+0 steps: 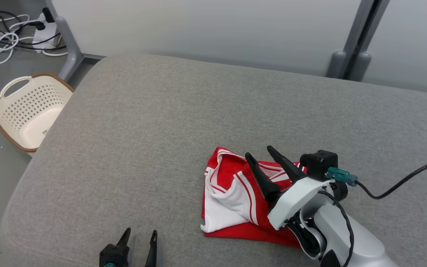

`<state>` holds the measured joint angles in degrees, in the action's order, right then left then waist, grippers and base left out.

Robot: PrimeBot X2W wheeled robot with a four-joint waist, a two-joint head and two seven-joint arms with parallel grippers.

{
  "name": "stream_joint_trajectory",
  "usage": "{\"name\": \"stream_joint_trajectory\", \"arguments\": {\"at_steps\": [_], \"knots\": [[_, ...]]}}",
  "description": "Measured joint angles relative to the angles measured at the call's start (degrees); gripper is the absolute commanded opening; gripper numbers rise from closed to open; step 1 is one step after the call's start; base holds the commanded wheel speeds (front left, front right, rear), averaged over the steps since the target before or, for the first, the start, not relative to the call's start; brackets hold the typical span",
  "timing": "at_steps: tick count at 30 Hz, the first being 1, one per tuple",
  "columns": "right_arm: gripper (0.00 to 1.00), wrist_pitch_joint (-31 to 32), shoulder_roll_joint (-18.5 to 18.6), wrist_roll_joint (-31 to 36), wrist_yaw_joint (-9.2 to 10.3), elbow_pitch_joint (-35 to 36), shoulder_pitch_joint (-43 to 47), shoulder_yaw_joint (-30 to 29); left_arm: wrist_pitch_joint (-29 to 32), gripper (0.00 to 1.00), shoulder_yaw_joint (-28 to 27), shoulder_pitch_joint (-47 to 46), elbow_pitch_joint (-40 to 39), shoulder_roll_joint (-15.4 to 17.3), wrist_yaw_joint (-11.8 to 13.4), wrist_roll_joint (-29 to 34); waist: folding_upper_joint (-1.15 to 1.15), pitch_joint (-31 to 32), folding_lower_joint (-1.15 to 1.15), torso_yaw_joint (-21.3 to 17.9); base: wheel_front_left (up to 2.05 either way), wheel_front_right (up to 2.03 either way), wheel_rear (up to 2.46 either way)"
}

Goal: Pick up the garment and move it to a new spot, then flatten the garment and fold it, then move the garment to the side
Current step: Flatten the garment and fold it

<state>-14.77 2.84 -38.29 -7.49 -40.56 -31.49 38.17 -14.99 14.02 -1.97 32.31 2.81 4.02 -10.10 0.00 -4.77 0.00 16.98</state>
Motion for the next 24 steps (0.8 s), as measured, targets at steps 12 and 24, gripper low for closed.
{"name": "stream_joint_trajectory", "arguments": {"at_steps": [12,24], "knots": [[1.00,3.2,0.4,3.1,0.00,1.9,5.3,2.0,0.0,1.00,0.3,-0.4,0.0,0.0,0.1,-0.6,0.00,0.2,0.00,-4.8,0.00,0.00,0.00],[0.30,10.2,1.2,4.5,0.00,1.0,2.5,5.1,0.0,1.00,0.8,-0.8,0.5,0.0,0.1,-1.7,0.00,-0.5,0.00,-2.8,0.00,0.00,0.00]]}}
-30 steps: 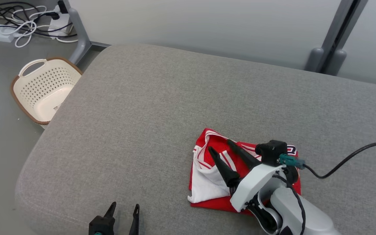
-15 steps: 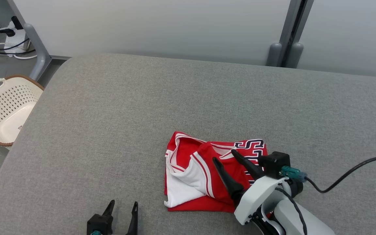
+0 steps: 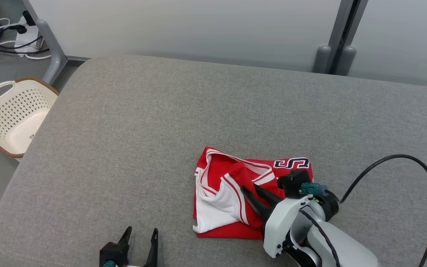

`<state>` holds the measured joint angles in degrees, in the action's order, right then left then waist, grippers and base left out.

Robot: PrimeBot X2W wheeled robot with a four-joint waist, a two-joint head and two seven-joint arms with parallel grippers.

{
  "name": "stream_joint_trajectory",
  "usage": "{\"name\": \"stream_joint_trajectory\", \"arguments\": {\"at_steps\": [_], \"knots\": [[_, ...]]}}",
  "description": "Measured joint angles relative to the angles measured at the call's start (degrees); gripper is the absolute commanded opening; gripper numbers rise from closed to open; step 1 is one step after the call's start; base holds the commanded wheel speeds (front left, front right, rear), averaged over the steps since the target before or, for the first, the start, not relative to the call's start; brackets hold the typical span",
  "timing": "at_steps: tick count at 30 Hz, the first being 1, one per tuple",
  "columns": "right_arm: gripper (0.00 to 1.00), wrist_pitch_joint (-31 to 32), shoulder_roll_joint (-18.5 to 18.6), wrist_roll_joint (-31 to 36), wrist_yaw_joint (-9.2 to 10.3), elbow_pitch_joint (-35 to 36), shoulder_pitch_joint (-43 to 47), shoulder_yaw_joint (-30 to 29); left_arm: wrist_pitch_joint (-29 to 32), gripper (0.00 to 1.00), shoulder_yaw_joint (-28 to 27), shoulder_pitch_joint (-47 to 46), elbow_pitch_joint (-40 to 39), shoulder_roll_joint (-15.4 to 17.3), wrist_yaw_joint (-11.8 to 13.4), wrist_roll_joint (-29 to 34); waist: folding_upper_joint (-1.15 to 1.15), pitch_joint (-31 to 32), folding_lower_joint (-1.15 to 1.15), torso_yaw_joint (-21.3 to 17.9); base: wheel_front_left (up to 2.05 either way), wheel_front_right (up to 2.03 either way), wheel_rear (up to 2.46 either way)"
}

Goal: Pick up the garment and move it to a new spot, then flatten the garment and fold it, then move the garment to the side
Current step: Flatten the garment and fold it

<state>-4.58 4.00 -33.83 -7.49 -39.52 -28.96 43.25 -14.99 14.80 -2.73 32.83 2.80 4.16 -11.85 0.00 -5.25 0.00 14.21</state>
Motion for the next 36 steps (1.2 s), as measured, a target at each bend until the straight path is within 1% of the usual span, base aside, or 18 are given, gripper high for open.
{"name": "stream_joint_trajectory", "arguments": {"at_steps": [1,2,6,10,13,14,15,17,19,23,25,27,29,32,36], "knots": [[0.11,0.3,0.0,0.1,0.00,-0.1,-0.2,0.3,0.0,1.00,0.0,0.0,0.0,0.0,0.0,-0.2,0.00,-0.1,0.00,0.2,0.00,0.00,0.00],[0.00,0.7,0.1,0.2,0.00,-0.1,-0.5,0.8,0.0,1.00,0.1,0.0,0.0,0.0,0.1,-0.4,0.00,-0.1,0.00,0.3,0.00,0.00,0.00],[0.00,0.6,0.1,0.5,0.00,1.2,-1.4,2.6,0.0,1.00,0.3,0.0,-0.2,0.0,0.4,-0.4,0.00,-0.3,0.00,0.5,0.00,0.00,0.00],[0.00,1.7,-0.1,-1.1,0.00,4.6,-1.4,8.0,0.0,1.00,0.1,0.0,-0.4,0.0,0.4,-0.4,0.00,-0.2,0.00,0.3,0.00,0.00,0.00],[0.01,2.2,-0.3,-4.4,0.00,7.9,-1.0,12.0,0.0,1.00,0.1,0.0,-0.5,0.0,0.4,-0.4,0.00,0.1,0.00,-0.2,0.00,0.00,0.00],[0.71,2.2,-0.2,-5.6,0.00,8.9,-0.9,13.2,0.0,1.00,0.1,0.0,-0.6,0.0,0.4,-0.4,0.00,0.2,0.00,-0.5,0.00,0.00,0.00],[1.00,1.9,-0.1,-6.8,0.00,9.7,-0.9,13.9,0.0,1.00,0.1,0.0,-0.6,0.0,0.4,-0.3,0.00,0.3,0.00,-0.7,0.00,0.00,0.00],[1.00,0.5,0.6,-8.5,0.00,10.8,-0.9,14.5,0.0,1.00,0.0,0.0,-0.8,0.0,0.4,-0.3,0.00,0.4,0.00,-1.3,0.00,0.00,0.00],[1.00,-2.0,1.7,-8.9,0.00,10.8,-1.0,13.9,0.0,1.00,-0.3,0.0,-1.1,0.0,0.5,0.0,0.00,0.5,0.00,-2.0,0.00,0.00,0.00],[1.00,-7.5,3.3,-7.4,0.00,7.0,-1.0,8.2,0.0,1.00,-1.2,-0.1,-1.8,0.0,0.5,0.6,0.00,0.7,0.00,-3.8,0.00,0.00,0.00],[1.00,-9.2,3.7,-4.4,0.00,4.5,-1.0,3.8,0.0,1.00,-1.9,-0.1,-2.4,0.0,0.9,1.0,0.00,0.8,0.00,-4.8,0.00,0.00,0.00],[1.00,-10.1,3.7,-1.3,0.00,2.3,-0.6,-1.9,0.0,1.00,-2.7,-0.1,-3.0,0.0,1.1,1.6,0.00,0.9,0.00,-5.9,0.00,0.00,0.00],[1.00,-10.2,3.8,2.3,0.00,1.5,0.4,-8.3,0.0,1.00,-3.3,-0.3,-3.6,0.0,1.2,2.8,0.00,1.0,0.00,-6.9,0.00,0.00,0.00],[1.00,-10.3,3.2,8.6,0.00,4.1,2.7,-17.9,0.0,1.00,-4.7,-0.9,-4.3,0.0,1.4,3.4,0.00,0.9,0.00,-8.3,0.00,0.00,0.00],[1.00,-10.3,1.4,16.4,0.00,7.2,8.3,-26.6,0.0,1.00,-6.4,-1.1,-4.8,0.0,1.4,4.0,0.00,0.9,0.00,-9.7,0.00,0.00,0.00]]}}
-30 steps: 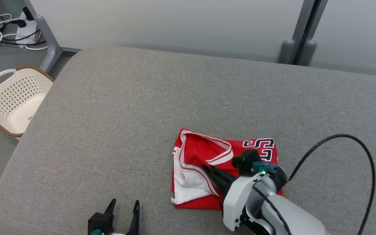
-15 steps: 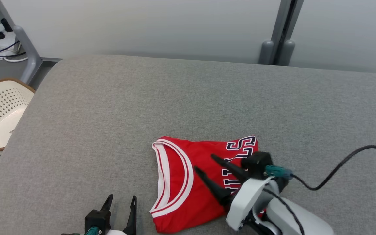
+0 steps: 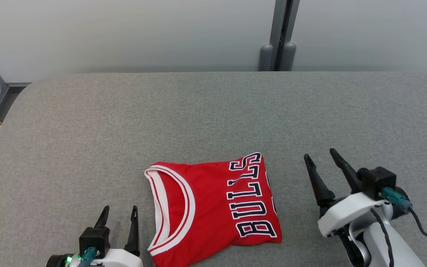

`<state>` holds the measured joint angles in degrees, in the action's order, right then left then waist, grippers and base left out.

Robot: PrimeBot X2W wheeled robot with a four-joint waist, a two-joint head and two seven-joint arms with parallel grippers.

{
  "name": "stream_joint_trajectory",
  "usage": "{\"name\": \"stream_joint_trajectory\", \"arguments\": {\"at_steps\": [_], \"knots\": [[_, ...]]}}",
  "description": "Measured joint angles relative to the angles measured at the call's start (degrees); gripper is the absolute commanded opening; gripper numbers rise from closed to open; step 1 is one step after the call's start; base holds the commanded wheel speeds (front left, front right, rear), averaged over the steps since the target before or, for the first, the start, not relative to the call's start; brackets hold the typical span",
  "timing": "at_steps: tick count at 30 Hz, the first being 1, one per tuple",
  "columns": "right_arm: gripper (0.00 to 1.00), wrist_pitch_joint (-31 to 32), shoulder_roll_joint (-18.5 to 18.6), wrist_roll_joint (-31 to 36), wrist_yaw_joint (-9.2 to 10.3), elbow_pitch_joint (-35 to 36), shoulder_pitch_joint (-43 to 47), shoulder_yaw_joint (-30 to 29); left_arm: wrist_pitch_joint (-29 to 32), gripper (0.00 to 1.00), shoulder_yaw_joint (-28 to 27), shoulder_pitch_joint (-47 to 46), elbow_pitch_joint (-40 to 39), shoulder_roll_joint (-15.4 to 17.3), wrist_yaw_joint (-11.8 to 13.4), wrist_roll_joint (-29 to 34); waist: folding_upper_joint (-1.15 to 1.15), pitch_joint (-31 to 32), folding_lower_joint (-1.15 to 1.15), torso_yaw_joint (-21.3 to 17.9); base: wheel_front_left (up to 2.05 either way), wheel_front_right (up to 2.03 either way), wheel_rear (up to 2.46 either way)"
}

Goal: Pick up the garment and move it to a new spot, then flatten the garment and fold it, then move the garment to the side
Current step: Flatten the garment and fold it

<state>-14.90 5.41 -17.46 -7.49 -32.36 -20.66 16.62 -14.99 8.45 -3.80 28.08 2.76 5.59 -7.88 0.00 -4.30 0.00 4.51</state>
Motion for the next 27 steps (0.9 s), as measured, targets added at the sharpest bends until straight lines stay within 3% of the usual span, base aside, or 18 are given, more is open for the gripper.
{"name": "stream_joint_trajectory", "arguments": {"at_steps": [5,11,27], "knots": [[1.00,0.0,-1.6,6.1,0.00,4.1,5.2,-8.5,0.0,1.00,-1.7,0.1,-0.3,0.0,-0.3,0.8,0.00,0.7,0.00,-1.1,0.00,0.00,0.00],[1.00,0.0,-2.4,9.3,0.00,7.6,10.4,-14.3,0.0,1.00,-3.0,1.4,-0.7,0.0,-0.5,1.3,0.00,2.1,0.00,-2.0,0.00,0.00,0.00],[1.00,0.0,-2.6,6.8,0.00,9.8,16.1,-13.4,0.0,1.00,-6.1,5.4,-4.1,0.0,-0.6,2.2,0.00,5.0,0.00,-4.5,0.00,0.00,0.00]]}}
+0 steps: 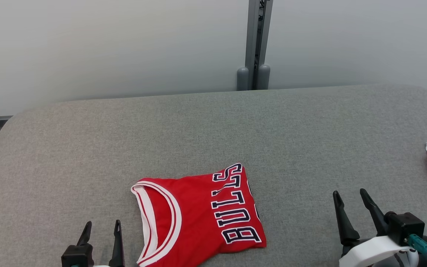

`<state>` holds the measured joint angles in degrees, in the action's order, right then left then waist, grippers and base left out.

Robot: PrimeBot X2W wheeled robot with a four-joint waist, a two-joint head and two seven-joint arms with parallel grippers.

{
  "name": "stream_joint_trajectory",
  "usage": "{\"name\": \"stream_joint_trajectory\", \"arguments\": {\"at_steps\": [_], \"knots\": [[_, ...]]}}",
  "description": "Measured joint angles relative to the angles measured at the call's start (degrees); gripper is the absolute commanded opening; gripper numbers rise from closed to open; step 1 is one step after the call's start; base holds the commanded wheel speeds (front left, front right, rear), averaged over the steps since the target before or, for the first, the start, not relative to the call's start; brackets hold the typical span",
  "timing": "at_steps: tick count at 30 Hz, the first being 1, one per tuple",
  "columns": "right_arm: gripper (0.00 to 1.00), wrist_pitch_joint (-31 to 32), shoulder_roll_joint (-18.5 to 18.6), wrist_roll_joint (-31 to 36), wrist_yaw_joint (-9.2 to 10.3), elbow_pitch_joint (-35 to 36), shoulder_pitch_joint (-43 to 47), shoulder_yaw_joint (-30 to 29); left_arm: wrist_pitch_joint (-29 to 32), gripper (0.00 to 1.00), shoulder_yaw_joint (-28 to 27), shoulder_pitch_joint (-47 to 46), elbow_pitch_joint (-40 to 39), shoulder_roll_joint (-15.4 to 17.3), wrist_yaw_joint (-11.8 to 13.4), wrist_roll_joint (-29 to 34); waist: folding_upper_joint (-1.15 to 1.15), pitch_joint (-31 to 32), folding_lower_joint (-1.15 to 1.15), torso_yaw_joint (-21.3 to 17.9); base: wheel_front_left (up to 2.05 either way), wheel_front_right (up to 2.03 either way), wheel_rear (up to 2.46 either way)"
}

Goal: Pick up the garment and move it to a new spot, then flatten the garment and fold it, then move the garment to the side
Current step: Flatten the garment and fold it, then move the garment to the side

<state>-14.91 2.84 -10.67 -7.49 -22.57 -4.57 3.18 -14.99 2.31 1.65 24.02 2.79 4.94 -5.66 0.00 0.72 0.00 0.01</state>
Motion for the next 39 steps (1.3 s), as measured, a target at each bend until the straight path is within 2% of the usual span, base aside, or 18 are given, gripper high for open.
{"name": "stream_joint_trajectory", "arguments": {"at_steps": [15,25,39], "knots": [[1.00,0.0,0.0,-0.4,0.00,-1.1,0.4,1.4,0.0,1.00,0.4,0.9,-1.6,0.0,0.5,-0.6,0.00,-0.3,0.00,-0.1,0.00,0.00,0.00],[1.00,0.0,0.0,-2.6,0.00,-4.9,-3.6,8.4,0.0,1.00,2.5,-0.4,-1.9,0.0,0.7,-1.5,0.00,-3.7,0.00,1.5,0.00,0.00,0.00],[1.00,0.0,-0.1,-10.1,0.00,-13.7,-13.9,19.8,0.0,1.00,6.2,-4.6,-1.7,0.0,0.8,-3.0,0.00,-10.4,0.00,7.1,0.00,0.00,0.00]]}}
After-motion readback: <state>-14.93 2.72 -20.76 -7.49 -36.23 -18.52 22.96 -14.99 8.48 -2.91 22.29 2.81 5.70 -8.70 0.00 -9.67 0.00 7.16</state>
